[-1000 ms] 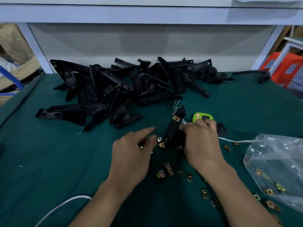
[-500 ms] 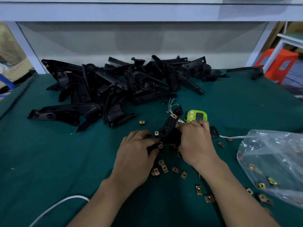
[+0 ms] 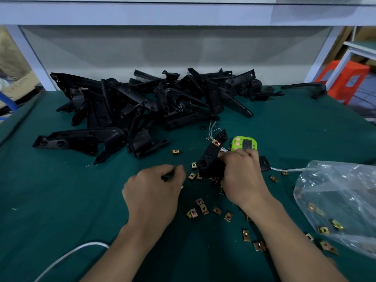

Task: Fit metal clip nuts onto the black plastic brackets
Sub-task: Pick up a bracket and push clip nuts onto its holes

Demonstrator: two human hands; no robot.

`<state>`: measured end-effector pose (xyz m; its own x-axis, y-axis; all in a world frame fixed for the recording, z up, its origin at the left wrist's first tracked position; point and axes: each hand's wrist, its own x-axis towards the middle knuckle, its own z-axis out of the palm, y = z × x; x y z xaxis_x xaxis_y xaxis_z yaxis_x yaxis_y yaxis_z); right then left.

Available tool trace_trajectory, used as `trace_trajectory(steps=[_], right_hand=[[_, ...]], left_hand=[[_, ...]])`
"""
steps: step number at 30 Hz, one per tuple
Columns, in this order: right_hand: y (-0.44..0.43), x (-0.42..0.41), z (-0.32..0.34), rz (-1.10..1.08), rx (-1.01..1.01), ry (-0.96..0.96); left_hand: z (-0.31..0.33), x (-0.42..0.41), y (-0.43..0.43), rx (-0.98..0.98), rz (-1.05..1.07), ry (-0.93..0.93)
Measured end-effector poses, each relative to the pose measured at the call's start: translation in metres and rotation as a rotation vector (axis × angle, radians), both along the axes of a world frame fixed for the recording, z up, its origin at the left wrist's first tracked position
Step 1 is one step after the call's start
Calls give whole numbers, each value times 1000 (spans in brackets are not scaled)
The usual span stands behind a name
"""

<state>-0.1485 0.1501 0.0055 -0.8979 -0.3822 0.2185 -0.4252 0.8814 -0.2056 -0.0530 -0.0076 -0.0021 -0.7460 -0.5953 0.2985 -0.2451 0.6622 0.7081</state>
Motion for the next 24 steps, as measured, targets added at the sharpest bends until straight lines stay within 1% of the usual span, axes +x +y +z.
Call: trace_trajectory(steps=[3, 6, 9, 13, 21, 24], right_hand=[[0, -1, 0, 6, 0, -12], [1, -2, -1, 12, -3, -12], [1, -3, -3, 16, -13, -14], [0, -2, -5, 25, -35, -22], [-4, 2, -5, 68, -21, -7], [-8, 7, -2, 112, 36, 11]], left_hand=[[4, 3, 3, 132, -71, 65], [-2, 2, 1, 211, -178, 37], [-6, -2, -4, 313, -191, 32], [-6, -6, -11, 456, -161, 78], [0, -3, -10, 394, -194, 72], [2, -3, -8, 356, -191, 74]])
